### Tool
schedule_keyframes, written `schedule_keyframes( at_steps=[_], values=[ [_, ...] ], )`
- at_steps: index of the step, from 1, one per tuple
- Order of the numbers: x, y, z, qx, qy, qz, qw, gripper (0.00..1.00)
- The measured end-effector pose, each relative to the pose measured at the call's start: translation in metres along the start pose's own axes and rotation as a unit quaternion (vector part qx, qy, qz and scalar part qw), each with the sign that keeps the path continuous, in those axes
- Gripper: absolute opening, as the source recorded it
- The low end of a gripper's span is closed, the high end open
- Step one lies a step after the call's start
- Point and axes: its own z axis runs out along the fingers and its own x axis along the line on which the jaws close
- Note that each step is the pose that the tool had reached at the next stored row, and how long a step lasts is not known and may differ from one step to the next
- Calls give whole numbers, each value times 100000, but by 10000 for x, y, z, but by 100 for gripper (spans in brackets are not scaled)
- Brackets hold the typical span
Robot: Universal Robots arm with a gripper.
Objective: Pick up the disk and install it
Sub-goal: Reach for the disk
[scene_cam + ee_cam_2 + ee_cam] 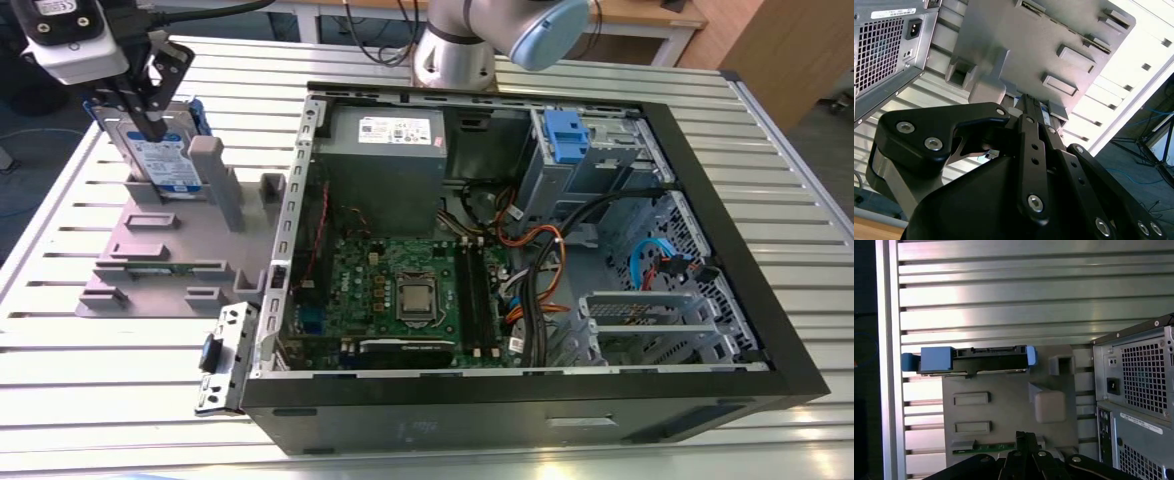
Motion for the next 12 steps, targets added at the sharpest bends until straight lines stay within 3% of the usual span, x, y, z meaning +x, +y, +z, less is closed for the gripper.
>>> schedule_keyframes(
  at_steps=[12],
  values=[
    [45, -4, 7, 0, -2, 1, 100000, 11]
  ],
)
